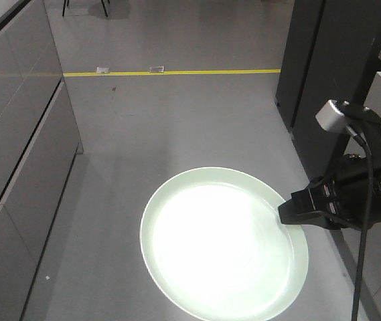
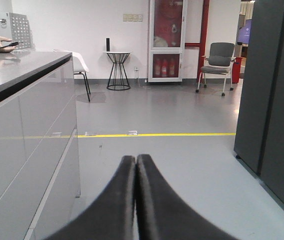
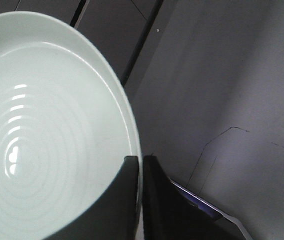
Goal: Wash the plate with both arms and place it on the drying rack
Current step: 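Hold the plate in the right gripper while driving toward the sink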
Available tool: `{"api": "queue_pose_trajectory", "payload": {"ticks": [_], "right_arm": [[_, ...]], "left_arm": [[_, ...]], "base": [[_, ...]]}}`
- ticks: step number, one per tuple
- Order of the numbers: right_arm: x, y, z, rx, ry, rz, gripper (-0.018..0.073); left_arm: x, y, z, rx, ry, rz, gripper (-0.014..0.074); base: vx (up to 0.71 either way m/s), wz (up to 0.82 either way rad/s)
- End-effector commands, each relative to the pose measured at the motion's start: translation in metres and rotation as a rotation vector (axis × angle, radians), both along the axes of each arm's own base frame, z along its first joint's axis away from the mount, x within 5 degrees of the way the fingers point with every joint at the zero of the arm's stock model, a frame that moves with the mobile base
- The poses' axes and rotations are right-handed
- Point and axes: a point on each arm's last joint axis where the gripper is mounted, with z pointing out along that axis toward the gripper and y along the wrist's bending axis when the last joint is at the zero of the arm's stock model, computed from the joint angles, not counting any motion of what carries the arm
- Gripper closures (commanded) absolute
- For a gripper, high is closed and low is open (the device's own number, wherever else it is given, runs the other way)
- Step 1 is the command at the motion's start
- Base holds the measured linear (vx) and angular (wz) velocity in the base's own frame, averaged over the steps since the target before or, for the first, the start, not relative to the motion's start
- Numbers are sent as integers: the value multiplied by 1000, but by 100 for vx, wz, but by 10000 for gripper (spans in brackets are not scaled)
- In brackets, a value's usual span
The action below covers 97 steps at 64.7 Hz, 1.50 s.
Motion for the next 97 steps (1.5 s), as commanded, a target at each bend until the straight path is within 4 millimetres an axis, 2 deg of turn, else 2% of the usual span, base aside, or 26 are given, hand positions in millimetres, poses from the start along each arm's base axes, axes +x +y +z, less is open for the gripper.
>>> {"api": "queue_pose_trajectory", "payload": {"ticks": [1, 54, 97], "right_arm": [[-2, 2, 16, 49, -65, -10, 567], [-2, 2, 16, 49, -65, -10, 567], [-2, 2, 16, 49, -65, -10, 567]], "left_arm": [[-3, -1, 16, -14, -115, -11, 603], [-3, -1, 16, -14, -115, -11, 603], [-3, -1, 16, -14, -115, -11, 603]], "base": [[18, -8], [18, -13], [14, -30]]}}
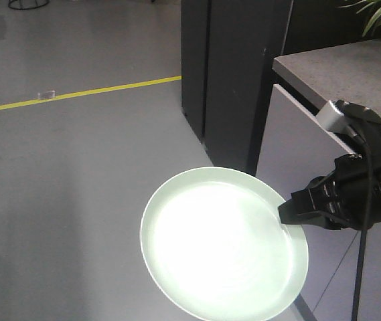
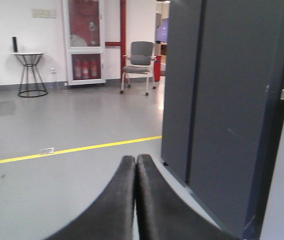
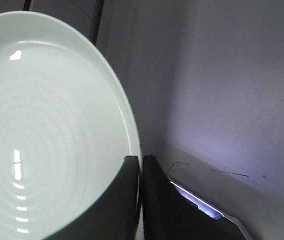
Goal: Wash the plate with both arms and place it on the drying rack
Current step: 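Hold the plate in the right gripper while driving toward the sink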
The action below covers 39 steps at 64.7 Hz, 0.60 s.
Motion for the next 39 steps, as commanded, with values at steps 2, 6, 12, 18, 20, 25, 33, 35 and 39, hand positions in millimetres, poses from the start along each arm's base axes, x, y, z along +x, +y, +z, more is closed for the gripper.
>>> {"api": "queue_pose_trajectory", "payload": {"ticks": [2, 6, 12, 18, 20, 25, 33, 35, 39], "right_arm": [[-2, 2, 16, 49, -65, -11, 567], [-2, 2, 16, 49, -65, -11, 567], [-2, 2, 16, 49, -65, -11, 567], [-2, 2, 16, 49, -65, -11, 567], [-2, 2, 16, 49, -65, -11, 567], [-2, 2, 16, 49, -65, -11, 567], [-2, 2, 16, 49, -65, -11, 567], [-2, 2, 16, 49, -65, -11, 567], [-2, 2, 16, 49, -65, -11, 567]], "left_arm": [[-3, -1, 16, -14, -115, -11, 603], [-3, -1, 16, -14, -115, -11, 603], [-3, -1, 16, -14, -115, -11, 603], [-3, -1, 16, -14, -115, -11, 603], [-3, -1, 16, -14, -115, -11, 603], [-3, -1, 16, -14, -115, -11, 603], [-3, -1, 16, -14, -115, -11, 603], [-3, -1, 16, -14, -115, -11, 603], [-3, -1, 16, -14, -115, -11, 603]], "base": [[11, -34], [10, -35], [10, -35], [9, -35], [9, -35], [9, -34], [9, -33], [8, -33], [9, -33]]}}
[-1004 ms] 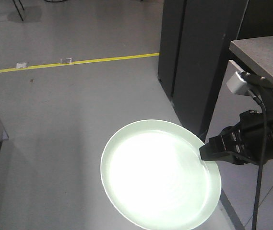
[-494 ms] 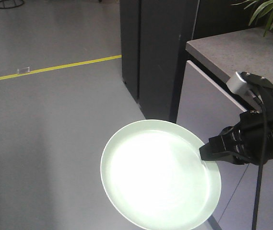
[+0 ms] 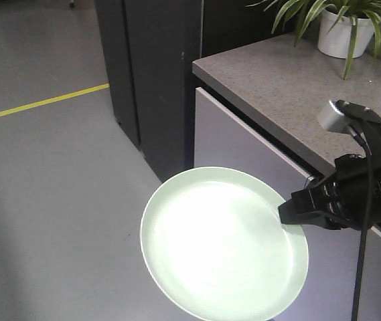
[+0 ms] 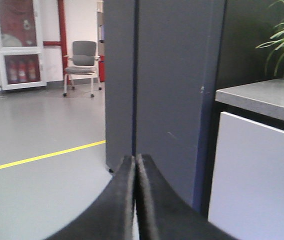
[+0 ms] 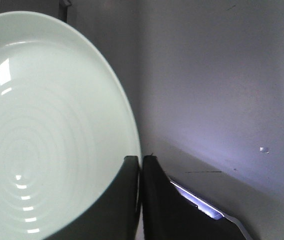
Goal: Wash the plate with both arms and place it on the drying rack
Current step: 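Hold the plate in the right gripper while driving toward the sink, then hold the plate over the sink beside the drying rack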
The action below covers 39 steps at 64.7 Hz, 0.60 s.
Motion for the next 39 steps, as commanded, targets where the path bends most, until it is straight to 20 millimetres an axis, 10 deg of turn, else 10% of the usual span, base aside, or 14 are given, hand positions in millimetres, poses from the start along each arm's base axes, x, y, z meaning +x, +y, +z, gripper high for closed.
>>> {"api": "queue_pose_trajectory", "payload": {"ticks": [1, 39], "right_arm": [[-2, 2, 16, 49, -65, -11, 567], [-2, 2, 16, 49, -65, -10, 567]], "left_arm": [[-3, -1, 16, -14, -115, -11, 603], [-3, -1, 16, -14, -115, -11, 603]], "base": [[9, -33], [7, -30]]}}
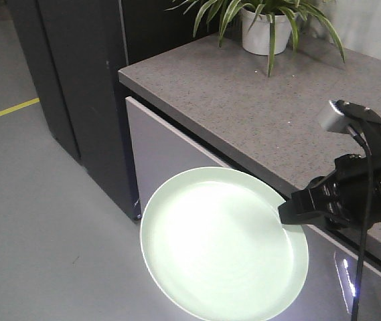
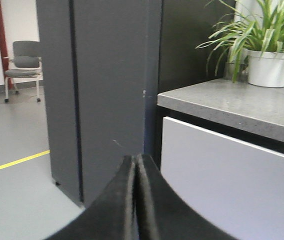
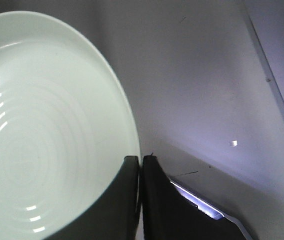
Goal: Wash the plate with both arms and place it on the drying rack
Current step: 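Hold the plate over the sink beside the drying rack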
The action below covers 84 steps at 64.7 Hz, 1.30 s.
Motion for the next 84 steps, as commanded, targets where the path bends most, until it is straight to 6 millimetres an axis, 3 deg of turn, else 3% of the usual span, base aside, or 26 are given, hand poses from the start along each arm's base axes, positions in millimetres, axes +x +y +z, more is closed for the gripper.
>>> {"api": "queue_pose_trajectory", "payload": {"ticks": [1, 84], "right_arm": [[-2, 2, 16, 49, -65, -10, 567], [-2, 2, 16, 49, -65, -11, 567]], "left_arm": [[-3, -1, 16, -14, -115, -11, 603], [-3, -1, 16, -14, -115, -11, 603]], "base": [[6, -28], [5, -37]]}}
